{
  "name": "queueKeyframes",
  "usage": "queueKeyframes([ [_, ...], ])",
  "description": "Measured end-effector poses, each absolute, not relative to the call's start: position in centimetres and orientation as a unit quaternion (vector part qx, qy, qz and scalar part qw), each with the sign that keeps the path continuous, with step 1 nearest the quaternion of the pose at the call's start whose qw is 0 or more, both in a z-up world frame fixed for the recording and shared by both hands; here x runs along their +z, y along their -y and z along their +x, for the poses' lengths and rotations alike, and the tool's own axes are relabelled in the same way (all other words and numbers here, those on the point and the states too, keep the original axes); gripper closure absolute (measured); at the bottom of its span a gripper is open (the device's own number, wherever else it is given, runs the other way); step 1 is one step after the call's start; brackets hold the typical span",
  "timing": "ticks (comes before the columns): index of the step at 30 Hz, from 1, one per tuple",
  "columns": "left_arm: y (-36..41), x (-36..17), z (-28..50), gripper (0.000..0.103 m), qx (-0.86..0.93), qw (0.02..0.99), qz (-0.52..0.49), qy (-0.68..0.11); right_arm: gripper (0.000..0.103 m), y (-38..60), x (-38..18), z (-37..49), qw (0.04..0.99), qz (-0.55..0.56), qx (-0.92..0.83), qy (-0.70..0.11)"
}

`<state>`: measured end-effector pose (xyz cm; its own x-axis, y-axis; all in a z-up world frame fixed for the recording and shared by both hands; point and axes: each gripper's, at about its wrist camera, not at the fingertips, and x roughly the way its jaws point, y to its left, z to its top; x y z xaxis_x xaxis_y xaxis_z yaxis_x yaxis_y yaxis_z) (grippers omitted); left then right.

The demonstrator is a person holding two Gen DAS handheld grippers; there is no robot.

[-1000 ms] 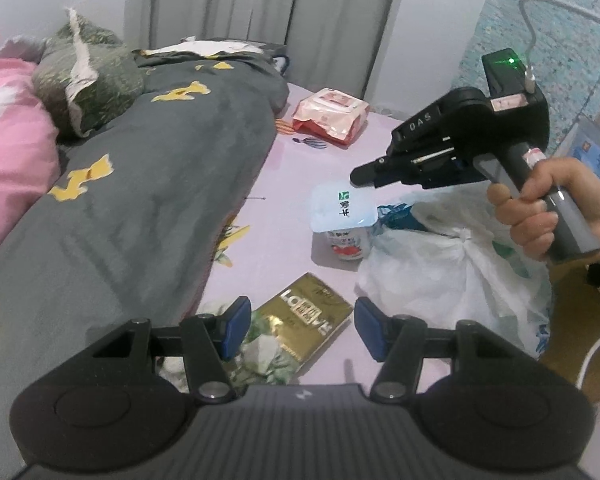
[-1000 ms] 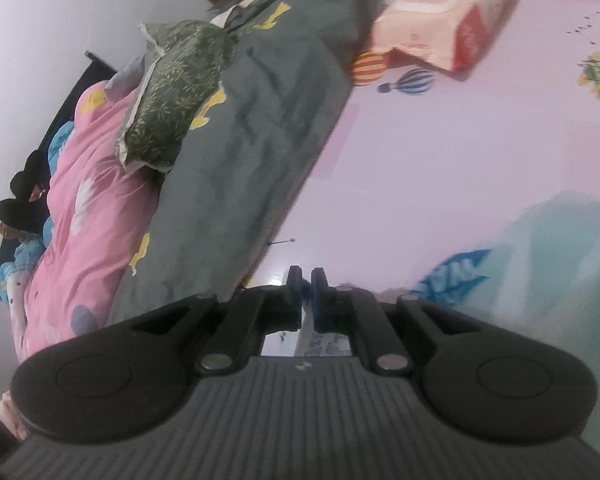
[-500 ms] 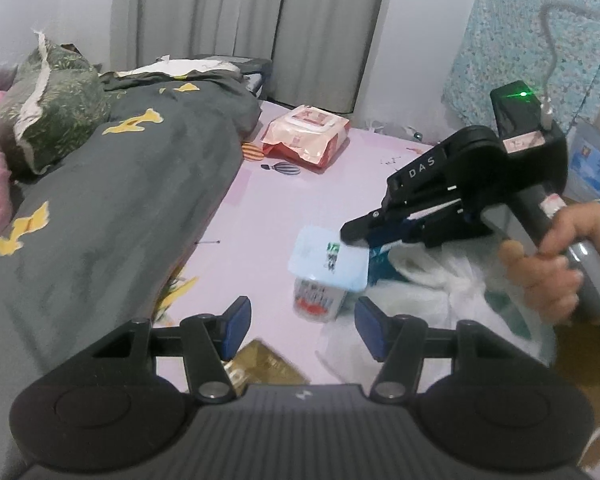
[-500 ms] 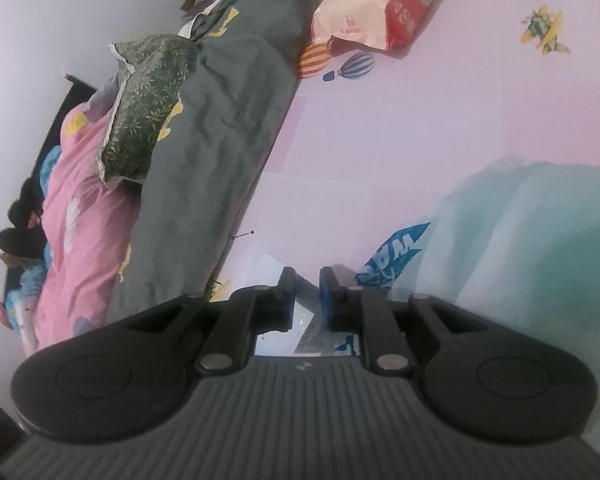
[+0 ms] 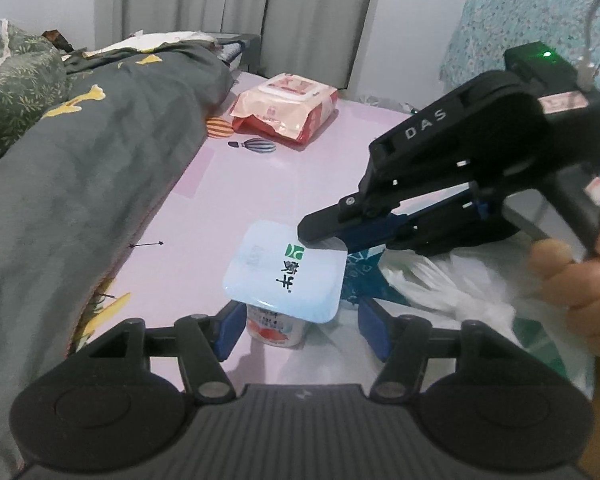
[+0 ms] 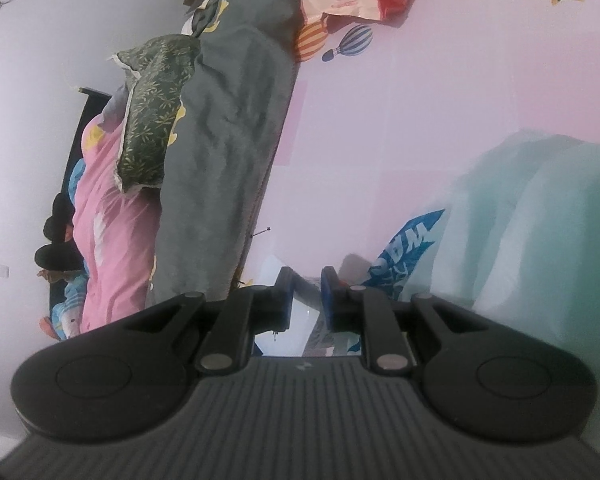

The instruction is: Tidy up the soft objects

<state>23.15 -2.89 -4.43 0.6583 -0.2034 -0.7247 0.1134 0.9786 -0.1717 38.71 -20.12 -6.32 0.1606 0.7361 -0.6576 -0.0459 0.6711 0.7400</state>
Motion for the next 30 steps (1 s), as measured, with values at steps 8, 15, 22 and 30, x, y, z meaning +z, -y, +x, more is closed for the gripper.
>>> queueKeyframes([
  [8, 1.6, -5.1, 24.1, 0.046, -0.07, 0.911, -0.1, -0.395, 0.087, 19.7, -6.5, 38.9, 0.703, 0.287, 0.294, -0.58],
  [15, 1.3, -3.4, 22.8, 0.047, -0.061, 0.922, -0.092, -0.371, 0.087, 19.0, -5.2, 38.2, 0.709, 0.271, 0.314, -0.57],
  [22, 1.9, 1.8, 20.0, 0.048, -0.076, 0.944, -0.068, -0.315, 0.087, 20.0, -0.1, 35.6, 0.727, 0.275, 0.345, -0.526],
  [30, 7.8, 8.9, 16.0, 0.049, -0.188, 0.951, -0.029, -0.243, 0.087, 28.0, 8.7, 28.3, 0.779, 0.3, 0.332, -0.439],
])
